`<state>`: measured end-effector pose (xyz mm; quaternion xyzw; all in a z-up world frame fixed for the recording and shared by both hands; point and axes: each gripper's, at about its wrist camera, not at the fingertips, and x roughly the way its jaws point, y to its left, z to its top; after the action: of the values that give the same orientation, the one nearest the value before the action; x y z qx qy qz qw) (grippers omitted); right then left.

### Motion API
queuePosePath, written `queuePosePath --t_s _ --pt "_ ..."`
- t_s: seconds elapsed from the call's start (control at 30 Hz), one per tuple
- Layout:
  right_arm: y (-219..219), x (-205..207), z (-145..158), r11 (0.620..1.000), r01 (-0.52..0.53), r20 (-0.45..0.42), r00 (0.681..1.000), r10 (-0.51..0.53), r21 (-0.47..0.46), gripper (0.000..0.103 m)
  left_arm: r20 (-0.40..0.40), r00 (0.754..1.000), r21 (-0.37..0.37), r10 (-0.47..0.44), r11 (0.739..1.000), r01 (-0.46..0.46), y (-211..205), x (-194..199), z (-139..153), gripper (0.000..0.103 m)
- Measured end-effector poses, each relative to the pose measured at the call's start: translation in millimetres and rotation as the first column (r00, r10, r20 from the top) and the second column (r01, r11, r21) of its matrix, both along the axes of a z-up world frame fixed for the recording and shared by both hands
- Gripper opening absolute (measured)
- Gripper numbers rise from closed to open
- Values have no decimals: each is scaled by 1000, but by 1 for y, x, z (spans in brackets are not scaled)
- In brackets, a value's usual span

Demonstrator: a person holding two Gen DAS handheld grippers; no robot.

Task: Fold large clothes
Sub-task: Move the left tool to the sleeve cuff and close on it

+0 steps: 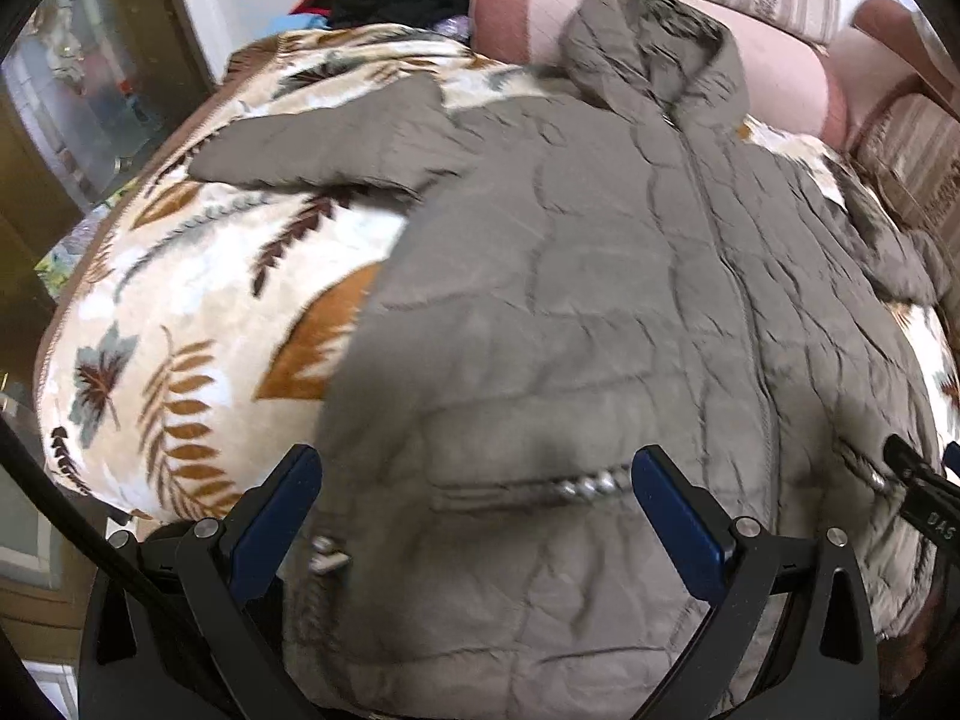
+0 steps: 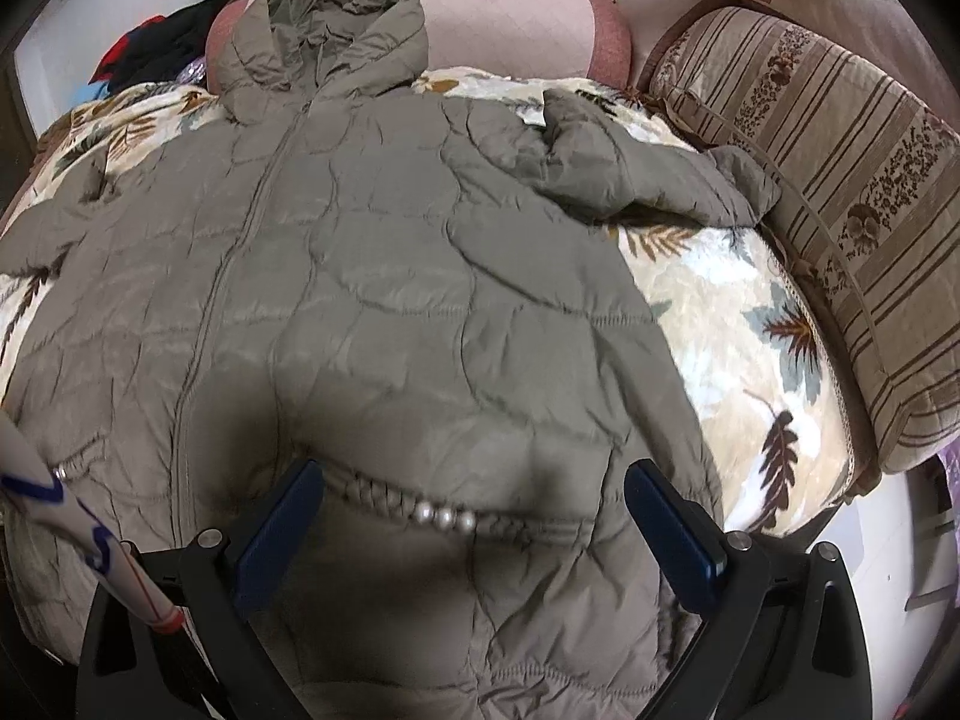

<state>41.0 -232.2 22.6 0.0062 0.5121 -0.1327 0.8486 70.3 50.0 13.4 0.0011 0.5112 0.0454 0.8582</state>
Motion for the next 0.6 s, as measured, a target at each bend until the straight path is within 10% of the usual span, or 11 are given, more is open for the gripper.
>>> queuePosePath --t_s 0.6 --pt "47 35 50 992 -125 109 986 123 15 102 76 991 7 107 994 -107 49 2 17 103"
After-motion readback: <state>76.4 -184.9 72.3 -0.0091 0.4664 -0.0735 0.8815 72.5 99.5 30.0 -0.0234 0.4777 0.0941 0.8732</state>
